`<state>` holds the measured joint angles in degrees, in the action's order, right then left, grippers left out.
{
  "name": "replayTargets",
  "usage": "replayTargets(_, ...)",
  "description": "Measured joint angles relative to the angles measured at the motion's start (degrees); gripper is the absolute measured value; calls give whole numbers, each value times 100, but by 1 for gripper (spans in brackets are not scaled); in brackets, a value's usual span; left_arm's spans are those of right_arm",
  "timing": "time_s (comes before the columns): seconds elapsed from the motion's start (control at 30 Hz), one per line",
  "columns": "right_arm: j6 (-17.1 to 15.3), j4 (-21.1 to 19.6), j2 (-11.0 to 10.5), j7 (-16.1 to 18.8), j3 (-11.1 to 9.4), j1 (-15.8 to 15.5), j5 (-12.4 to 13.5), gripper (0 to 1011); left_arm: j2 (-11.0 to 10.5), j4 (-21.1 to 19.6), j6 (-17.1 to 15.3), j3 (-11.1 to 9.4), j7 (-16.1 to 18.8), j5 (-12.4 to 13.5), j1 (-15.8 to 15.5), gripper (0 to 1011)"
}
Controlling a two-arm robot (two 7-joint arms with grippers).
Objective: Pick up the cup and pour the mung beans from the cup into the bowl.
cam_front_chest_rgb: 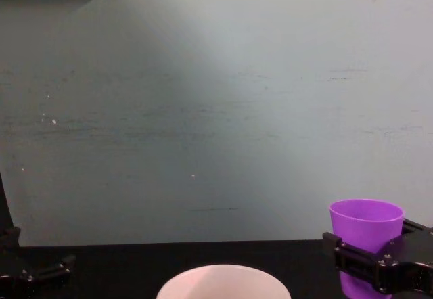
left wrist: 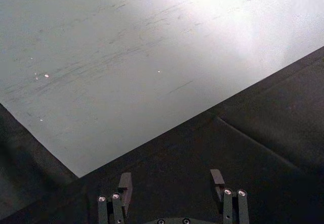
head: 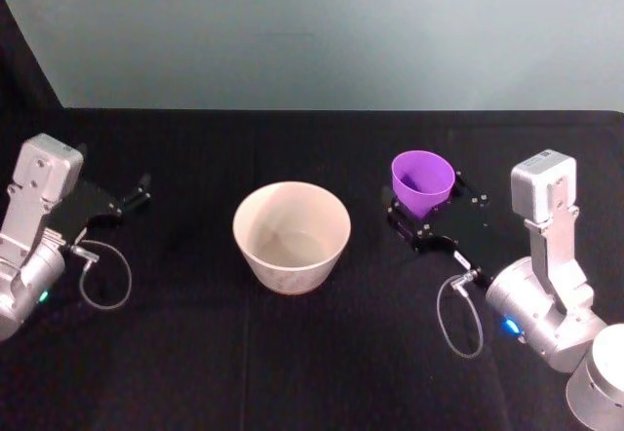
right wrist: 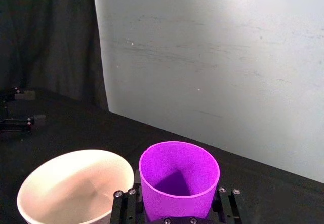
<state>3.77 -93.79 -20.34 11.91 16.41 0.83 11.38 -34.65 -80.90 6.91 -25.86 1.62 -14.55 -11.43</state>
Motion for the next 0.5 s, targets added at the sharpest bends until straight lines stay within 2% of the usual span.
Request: replayTargets(0.5,0,0,0,0,0,0,0,731,0,0,0,0,0,0,0,1000)
